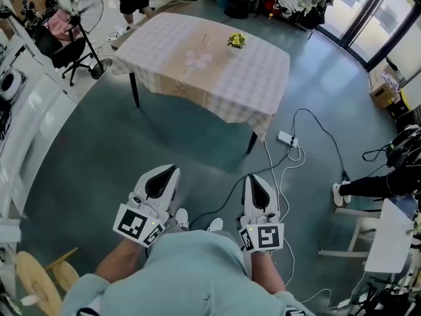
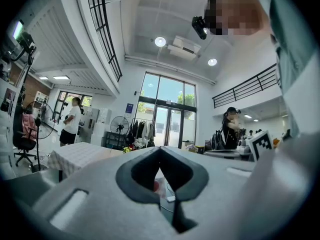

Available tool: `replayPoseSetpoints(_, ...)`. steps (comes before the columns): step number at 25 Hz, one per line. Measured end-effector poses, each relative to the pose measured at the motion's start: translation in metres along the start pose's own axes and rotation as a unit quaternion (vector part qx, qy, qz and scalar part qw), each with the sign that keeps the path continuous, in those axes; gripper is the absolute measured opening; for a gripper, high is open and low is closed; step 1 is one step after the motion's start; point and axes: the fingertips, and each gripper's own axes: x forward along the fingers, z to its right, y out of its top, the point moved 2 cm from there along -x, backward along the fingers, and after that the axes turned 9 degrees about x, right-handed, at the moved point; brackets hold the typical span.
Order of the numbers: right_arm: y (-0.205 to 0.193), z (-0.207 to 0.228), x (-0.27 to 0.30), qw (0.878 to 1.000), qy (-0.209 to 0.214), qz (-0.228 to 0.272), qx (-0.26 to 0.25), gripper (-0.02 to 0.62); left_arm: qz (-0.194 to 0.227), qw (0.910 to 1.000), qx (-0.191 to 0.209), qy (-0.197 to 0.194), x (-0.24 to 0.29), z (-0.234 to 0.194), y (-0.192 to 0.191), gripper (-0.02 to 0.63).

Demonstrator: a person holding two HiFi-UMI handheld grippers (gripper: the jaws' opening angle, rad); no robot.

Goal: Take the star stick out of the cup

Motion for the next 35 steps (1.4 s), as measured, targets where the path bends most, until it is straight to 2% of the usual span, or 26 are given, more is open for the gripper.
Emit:
replayPoseSetpoints(9, 0.0033, -0.0029, 0.0016, 1.0, 0.019, 0.013, -0.002, -0.003, 0.0, 1.0, 0.0, 0.001, 0.0036, 0.0003, -0.002, 0.005)
replayPoseSetpoints(30, 0.002, -0.0065, 0.0007, 1.0, 0.015, 0.012, -0.017, -0.002, 0.0, 1.0, -0.001, 0.005, -0.0032, 0.0006, -0.0022, 0.005)
replayPoseSetpoints(35, 0.0056, -0.0086, 0.0005, 1.0, 0.015, 0.017, -0.018, 0.019, 0.001, 1.0, 0.0, 0.006, -0.005, -0.0003, 0.001, 0.005)
